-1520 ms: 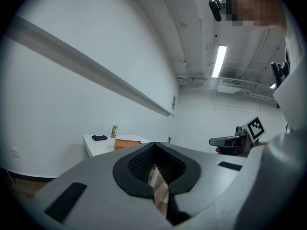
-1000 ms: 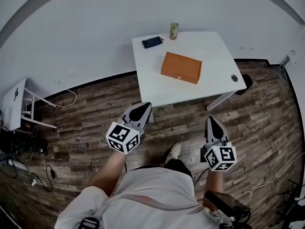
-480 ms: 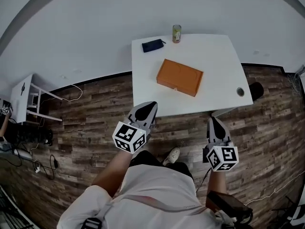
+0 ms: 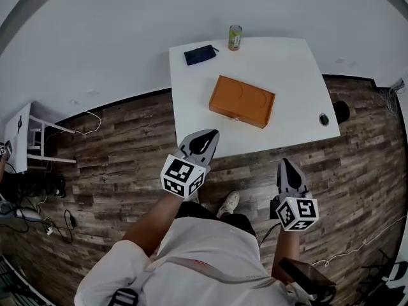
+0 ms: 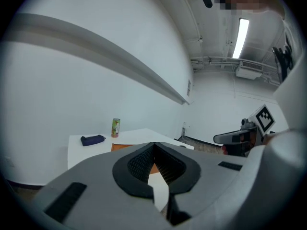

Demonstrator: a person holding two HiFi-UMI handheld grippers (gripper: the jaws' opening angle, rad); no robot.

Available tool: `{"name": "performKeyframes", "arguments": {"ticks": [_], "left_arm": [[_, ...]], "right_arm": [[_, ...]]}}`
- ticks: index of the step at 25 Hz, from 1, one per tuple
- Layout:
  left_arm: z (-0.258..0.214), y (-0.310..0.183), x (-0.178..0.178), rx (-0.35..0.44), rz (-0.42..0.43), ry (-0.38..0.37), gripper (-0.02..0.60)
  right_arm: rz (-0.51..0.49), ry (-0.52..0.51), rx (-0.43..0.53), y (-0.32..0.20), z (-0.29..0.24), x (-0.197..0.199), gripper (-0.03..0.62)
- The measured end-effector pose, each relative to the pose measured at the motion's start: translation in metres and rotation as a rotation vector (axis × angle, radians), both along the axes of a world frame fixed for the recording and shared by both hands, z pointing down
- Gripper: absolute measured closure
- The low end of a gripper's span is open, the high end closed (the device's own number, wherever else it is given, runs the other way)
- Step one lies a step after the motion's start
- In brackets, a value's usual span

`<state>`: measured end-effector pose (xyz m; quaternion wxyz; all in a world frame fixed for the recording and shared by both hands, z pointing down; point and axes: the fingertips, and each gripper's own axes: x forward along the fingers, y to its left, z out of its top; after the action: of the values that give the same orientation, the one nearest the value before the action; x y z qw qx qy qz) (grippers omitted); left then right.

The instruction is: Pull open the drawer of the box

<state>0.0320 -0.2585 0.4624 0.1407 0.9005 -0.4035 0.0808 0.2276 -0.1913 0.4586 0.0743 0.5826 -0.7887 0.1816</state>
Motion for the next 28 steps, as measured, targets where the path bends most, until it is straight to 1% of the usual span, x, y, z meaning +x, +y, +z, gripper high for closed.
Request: {"name": "performKeyframes", "arguments": {"ticks": [3, 6, 8, 15, 17, 22, 25, 28], "left_arm": [[0.023, -0.01, 0.005, -0.034, 0.05, -0.03, 0.571], [0.044, -0.019, 0.007, -0.08, 0.07, -0.052, 0.569], [0.06, -0.029, 0.011, -0.109, 0.073, -0.075, 0.535], [0.117, -0.058, 0.036, -0.205, 0.07, -0.139, 0.455], [0.137, -0.064, 0.046, -0.244, 0.074, -0.159, 0.416], [0.181, -0.081, 0.068, -0.334, 0.061, -0.205, 0.413], [0.198, -0.087, 0.076, -0.397, 0.042, -0.212, 0.413], [0.208, -0.091, 0.083, -0.427, 0.027, -0.216, 0.413]], "right_arm": [[0.022, 0.006, -0.011, -0.006, 0.004, -0.008, 0.602], [0.014, 0.016, -0.029, -0.006, 0.009, -0.019, 0.602], [0.011, 0.023, -0.04, -0.007, 0.012, -0.022, 0.602], [0.018, 0.027, -0.094, -0.004, 0.032, -0.015, 0.602], [0.023, 0.03, -0.113, -0.002, 0.041, -0.009, 0.602], [0.045, 0.034, -0.158, 0.001, 0.059, 0.006, 0.602], [0.056, 0.033, -0.182, 0.003, 0.067, 0.013, 0.602], [0.062, 0.027, -0.196, 0.005, 0.074, 0.017, 0.602]]}}
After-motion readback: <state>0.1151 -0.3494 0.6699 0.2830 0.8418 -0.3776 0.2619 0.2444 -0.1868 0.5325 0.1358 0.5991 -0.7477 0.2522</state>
